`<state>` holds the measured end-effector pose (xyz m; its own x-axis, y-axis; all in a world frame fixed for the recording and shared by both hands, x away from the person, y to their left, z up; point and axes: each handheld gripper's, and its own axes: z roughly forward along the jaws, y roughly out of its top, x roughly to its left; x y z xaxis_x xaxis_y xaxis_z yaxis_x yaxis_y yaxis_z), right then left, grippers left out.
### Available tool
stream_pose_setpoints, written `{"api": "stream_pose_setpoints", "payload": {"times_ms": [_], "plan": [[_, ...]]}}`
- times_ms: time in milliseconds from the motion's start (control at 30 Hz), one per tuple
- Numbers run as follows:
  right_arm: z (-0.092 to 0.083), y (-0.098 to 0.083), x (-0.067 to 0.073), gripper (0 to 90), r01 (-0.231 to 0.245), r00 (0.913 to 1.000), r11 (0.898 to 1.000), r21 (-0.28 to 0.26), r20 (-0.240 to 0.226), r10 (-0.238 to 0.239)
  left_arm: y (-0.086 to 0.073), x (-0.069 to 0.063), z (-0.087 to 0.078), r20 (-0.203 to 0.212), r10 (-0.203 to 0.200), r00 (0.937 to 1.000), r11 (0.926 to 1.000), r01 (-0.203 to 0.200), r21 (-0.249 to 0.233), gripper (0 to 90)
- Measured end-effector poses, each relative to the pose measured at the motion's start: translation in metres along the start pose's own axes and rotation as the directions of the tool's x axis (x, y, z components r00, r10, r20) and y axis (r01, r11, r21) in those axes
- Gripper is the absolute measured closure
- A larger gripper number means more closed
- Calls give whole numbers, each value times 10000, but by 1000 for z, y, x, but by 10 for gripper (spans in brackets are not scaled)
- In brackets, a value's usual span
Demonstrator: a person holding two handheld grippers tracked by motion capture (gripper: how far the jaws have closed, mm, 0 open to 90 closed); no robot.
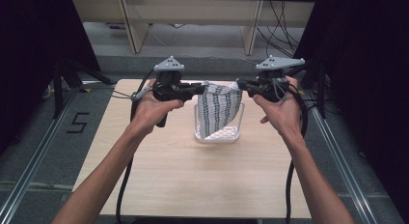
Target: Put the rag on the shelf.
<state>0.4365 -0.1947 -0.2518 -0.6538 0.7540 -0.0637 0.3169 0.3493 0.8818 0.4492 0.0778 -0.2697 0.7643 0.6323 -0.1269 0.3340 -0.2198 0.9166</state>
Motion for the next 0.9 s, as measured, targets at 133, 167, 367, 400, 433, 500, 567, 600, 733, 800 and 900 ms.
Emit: {"api": "stream_pose_setpoints", "payload": {"times_ms": [133, 167, 367, 400, 433, 500, 567, 600, 733, 800, 900], "plan": [[11, 7, -8, 864, -250, 9996, 9996, 88, 93, 249, 7, 10, 9, -290, -177, 9994, 9998, 178, 13, 846], [13, 9, -10, 864, -228, 9995, 9997, 50, 199, 227, 9, 13, 10, -305, -254, 9992, 9997, 253, -37, 845], [22, 24, -17, 863, -492, 9985, 9987, 112, 265, 489, 25, 23, 12, -526, -578, 9969, 9979, 562, -312, 845], [24, 26, -18, 862, -571, 9980, 9983, 101, 272, 568, 27, 24, 13, -577, -635, 9963, 9974, 615, -370, 845], [25, 28, -19, 862, -694, 9973, 9975, 101, 251, 692, 30, 26, 14, -606, -699, 9957, 9968, 673, -440, 845], [27, 31, -22, 862, -733, 9969, 9973, 43, 290, 731, 34, 28, 18, -638, -785, 9949, 9960, 755, -480, 845], [30, 32, -23, 861, -1015, 9944, 9948, 71, 313, 1012, 37, 30, 21, -678, -847, 9941, 9958, 820, -413, 845], [32, 33, -25, 860, -1019, 9942, 9948, 83, 353, 1016, 38, 30, 22, -669, -927, 9934, 9950, 899, -431, 845], [38, 33, -33, 858, -1404, 9893, 9900, 169, 433, 1395, 43, 35, 30, -730, -1079, 9915, 9935, 1049, -439, 844], [41, 33, -37, 857, -1549, 9870, 9878, 160, 451, 1540, 43, 38, 35, -705, -1156, 9908, 9924, 1123, -498, 844], [47, 34, -44, 856, -1568, 9866, 9874, 189, 495, 1557, 42, 43, 41, -765, -1330, 9882, 9904, 1295, -486, 844]]}}
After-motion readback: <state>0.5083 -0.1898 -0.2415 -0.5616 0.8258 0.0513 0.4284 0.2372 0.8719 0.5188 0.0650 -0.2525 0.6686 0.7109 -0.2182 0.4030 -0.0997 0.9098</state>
